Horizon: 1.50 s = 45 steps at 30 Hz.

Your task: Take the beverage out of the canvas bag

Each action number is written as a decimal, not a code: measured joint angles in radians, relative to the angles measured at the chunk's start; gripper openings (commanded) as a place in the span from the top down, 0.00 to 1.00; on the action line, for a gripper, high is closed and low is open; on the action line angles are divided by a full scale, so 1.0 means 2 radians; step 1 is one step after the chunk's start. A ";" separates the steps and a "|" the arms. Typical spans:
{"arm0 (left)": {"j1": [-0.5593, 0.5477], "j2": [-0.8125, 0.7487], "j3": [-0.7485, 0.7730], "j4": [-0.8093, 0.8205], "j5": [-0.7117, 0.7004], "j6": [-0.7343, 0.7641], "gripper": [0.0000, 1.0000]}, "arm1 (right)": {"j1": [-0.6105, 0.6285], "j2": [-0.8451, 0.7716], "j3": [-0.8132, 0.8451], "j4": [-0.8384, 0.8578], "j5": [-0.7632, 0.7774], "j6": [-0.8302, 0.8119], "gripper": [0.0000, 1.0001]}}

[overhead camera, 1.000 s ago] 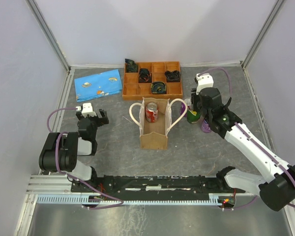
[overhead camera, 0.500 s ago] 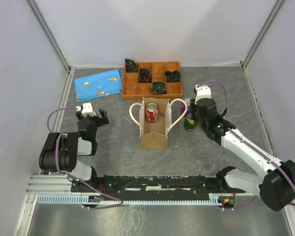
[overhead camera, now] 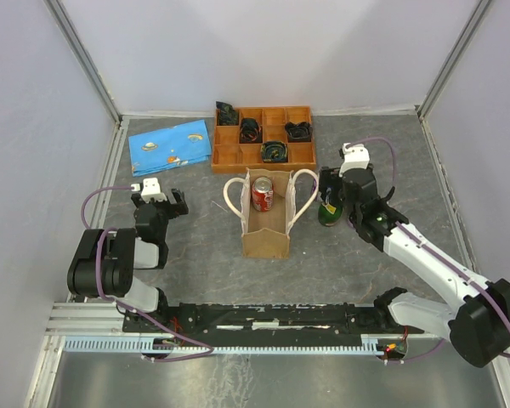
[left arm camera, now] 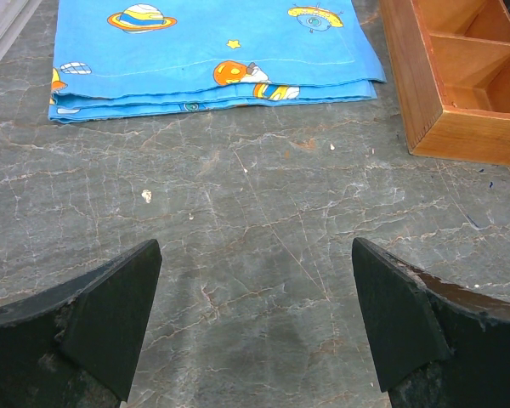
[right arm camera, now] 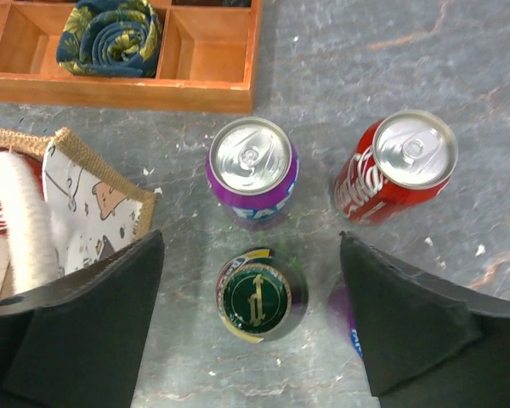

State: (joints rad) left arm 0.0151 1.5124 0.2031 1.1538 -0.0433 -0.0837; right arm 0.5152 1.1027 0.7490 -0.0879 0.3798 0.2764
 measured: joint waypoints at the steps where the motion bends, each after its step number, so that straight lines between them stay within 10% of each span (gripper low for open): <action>1: 0.000 0.000 0.000 0.000 0.000 0.000 0.01 | 0.000 0.000 0.002 0.002 0.002 0.001 0.01; 19: 0.000 0.000 0.000 0.000 0.000 0.000 0.01 | 0.000 -0.037 0.208 -0.027 0.008 -0.015 0.01; 45: 0.000 0.000 0.000 0.000 0.000 0.000 0.01 | 0.142 0.265 0.345 -0.164 -0.126 -0.022 0.07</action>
State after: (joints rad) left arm 0.0143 1.5124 0.2031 1.1538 -0.0433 -0.0837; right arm 0.7986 1.6333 1.4387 -0.4160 0.1268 0.2321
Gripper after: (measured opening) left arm 0.991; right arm 0.921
